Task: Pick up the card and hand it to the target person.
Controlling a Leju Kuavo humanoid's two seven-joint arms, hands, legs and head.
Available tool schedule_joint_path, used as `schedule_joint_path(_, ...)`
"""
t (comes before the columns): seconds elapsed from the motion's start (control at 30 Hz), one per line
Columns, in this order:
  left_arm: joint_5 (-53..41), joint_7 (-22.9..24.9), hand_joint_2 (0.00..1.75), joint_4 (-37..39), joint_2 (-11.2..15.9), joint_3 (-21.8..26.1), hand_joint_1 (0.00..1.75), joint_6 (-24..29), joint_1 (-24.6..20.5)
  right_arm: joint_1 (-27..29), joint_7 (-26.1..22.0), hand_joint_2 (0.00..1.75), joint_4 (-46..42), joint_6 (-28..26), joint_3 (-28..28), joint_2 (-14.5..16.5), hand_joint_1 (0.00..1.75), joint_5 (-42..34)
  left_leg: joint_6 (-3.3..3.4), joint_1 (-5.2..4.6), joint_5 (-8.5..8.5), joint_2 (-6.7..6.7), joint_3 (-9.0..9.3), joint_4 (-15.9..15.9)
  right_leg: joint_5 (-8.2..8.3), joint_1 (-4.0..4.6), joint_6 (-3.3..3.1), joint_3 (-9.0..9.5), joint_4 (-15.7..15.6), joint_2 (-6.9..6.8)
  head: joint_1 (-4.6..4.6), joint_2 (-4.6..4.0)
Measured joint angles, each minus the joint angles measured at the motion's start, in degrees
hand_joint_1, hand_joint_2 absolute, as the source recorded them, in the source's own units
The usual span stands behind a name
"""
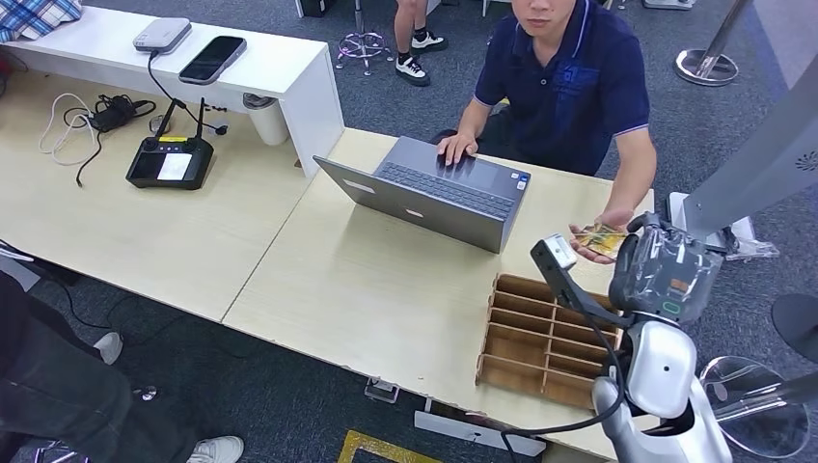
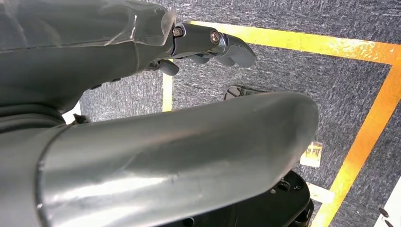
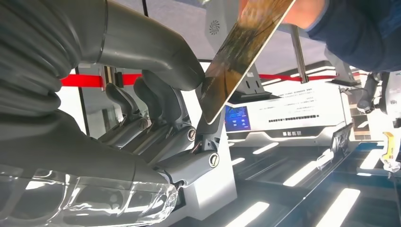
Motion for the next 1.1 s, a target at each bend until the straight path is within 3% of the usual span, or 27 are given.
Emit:
schedule_joint_path(0.2, 0.0, 0.0, 0.00, 0.0, 0.0, 0.0, 0.00, 0.0, 0.0, -0.4, 0.5, 1.75, 0.7, 0.0, 0.0, -0.3, 1.57, 0.0, 0.00, 0.00, 0.00, 0.00, 0.00, 0.0, 0.00, 0.00, 0.00, 0.00, 0.0, 0.00, 0.00, 0.00)
schedule_joint_path(0.23, 0.0, 0.0, 0.00, 0.0, 0.0, 0.0, 0.00, 0.0, 0.0, -0.6, 0.5, 1.75, 1.0, 0.0, 0.0, -0.3, 1.43, 0.0, 0.00, 0.00, 0.00, 0.00, 0.00, 0.0, 0.00, 0.00, 0.00, 0.00, 0.0, 0.00, 0.00, 0.00)
schedule_joint_path(0.33, 0.0, 0.0, 0.00, 0.0, 0.0, 0.0, 0.00, 0.0, -0.1, -1.2, 0.9, 1.75, 2.3, -0.1, 0.1, -0.4, 0.26, 0.0, 0.00, 0.00, 0.00, 0.00, 0.00, 0.0, 0.00, 0.00, 0.00, 0.01, 0.0, 0.00, 0.00, 0.00)
schedule_joint_path(0.37, 0.0, 0.0, 0.00, 0.0, 0.0, 0.0, 0.00, 0.0, -0.1, -1.4, 1.1, 1.75, 2.9, -0.2, 0.1, -0.4, 0.00, 0.0, 0.00, 0.00, 0.00, 0.00, 0.00, 0.0, 0.00, 0.00, 0.00, 0.01, 0.0, -0.01, 0.00, 0.00)
schedule_joint_path(0.6, 0.0, 0.0, 0.00, 0.0, 0.0, 0.0, 0.00, 0.0, -0.1, -1.1, 0.3, 1.75, 4.6, -1.2, 0.0, -0.6, 0.00, 0.0, 0.00, 0.00, 0.00, 0.00, 0.00, 0.0, 0.00, 0.00, 0.00, 0.00, 0.0, -0.01, 0.00, 0.00)
schedule_joint_path(0.8, 0.0, 0.0, 0.00, 0.0, -0.2, 0.0, 0.00, 0.3, 0.0, 4.3, -4.7, 1.75, -0.5, -3.1, -2.2, -0.3, 0.00, -4.9, 0.00, 0.00, -0.04, -0.07, -0.03, 0.0, -0.02, 0.00, 0.02, 0.00, 0.0, -0.07, 0.01, 0.00)
schedule_joint_path(0.93, 0.0, 0.0, 0.00, 0.0, -0.4, 0.0, 0.00, 0.5, 0.0, 9.9, -11.6, 1.75, -6.3, -2.3, -5.0, 0.6, 0.00, -22.6, 0.01, 0.00, -0.08, -0.07, -0.03, 0.0, -0.05, 0.00, 0.03, 0.00, 0.0, -0.07, 0.01, 0.00)
schedule_joint_path(1.1, 0.0, 0.2, 0.00, 0.0, -0.7, 0.0, 0.00, 0.6, 0.2, 18.7, -23.0, 1.75, -14.3, 4.2, -9.0, 2.6, 0.00, -55.2, -0.01, 0.00, -0.11, -0.07, -0.04, 0.0, -0.07, 0.00, 0.04, 0.00, 0.0, -0.08, 0.00, 0.00)
